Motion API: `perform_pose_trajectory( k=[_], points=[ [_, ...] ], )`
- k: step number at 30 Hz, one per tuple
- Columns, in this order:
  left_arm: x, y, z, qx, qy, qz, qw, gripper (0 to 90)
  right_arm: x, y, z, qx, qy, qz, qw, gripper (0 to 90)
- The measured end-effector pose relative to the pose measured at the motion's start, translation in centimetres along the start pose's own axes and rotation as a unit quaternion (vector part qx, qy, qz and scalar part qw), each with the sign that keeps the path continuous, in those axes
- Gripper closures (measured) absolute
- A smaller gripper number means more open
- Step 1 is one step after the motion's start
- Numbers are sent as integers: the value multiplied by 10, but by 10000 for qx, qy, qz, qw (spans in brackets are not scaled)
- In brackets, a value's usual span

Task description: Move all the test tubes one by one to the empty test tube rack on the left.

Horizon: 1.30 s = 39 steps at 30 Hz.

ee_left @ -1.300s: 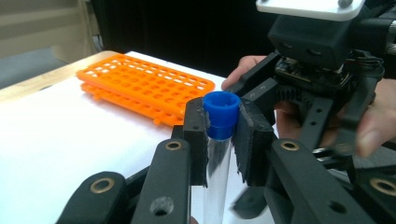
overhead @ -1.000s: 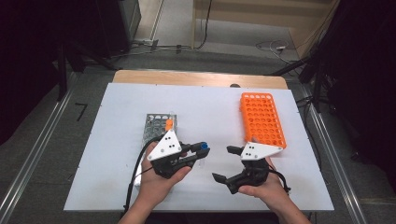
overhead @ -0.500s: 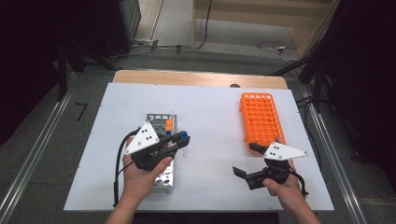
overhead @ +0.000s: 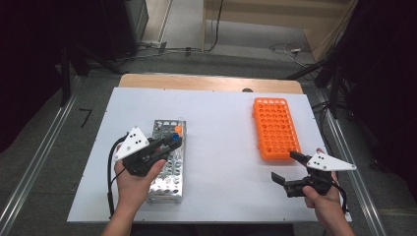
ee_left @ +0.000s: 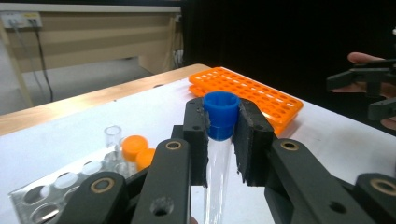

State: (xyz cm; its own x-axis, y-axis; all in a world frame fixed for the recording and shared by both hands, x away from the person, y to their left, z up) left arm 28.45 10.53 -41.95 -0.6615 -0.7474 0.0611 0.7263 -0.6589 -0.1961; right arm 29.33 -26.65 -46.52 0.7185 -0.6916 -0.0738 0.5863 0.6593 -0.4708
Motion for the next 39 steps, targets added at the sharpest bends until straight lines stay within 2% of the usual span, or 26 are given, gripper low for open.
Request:
perform_pose_trajectory(
  k=[5,10,15,22,28,31,34,36,39],
  points=[
    [-5,1,-6,23,-34,151,9999,763,17,-5,-7,-23,123,-171,9998,0],
    [-6,2,-9,29,-74,265,9996,762,26,-6,-11,-32,208,-219,9995,0],
    [-4,5,-14,-29,-63,278,9996,762,28,-5,-13,-29,245,-234,9994,0],
    [-1,5,-16,-48,89,391,9992,762,31,-6,-13,5,317,-224,9992,0],
    [-2,3,-17,-97,171,593,9980,761,32,-6,-14,15,311,-228,9993,0],
    [-2,4,-17,-32,121,667,9977,761,32,-5,-14,13,336,-213,9992,0],
    [0,7,-20,-130,123,616,9979,761,31,-3,-15,-16,326,-206,9993,0],
    [1,9,-23,-217,156,644,9976,761,31,-3,-15,-28,321,-208,9993,0],
    [0,9,-26,-291,100,670,9973,759,31,-2,-15,-30,314,-206,9993,0]
  ],
)
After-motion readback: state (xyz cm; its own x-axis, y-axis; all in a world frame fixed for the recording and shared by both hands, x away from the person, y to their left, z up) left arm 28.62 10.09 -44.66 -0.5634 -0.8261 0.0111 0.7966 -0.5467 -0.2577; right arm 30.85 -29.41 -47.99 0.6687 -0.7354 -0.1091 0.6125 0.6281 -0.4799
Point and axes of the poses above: each handheld gripper's, and its own axes: y roughly forward along the jaws, z roughly out of its top, x roughly to its right, the point moved 7 cm from there along y, roughly forward along the jaws, and after that the axes turned 2 degrees about y, right-handed, at the moved point
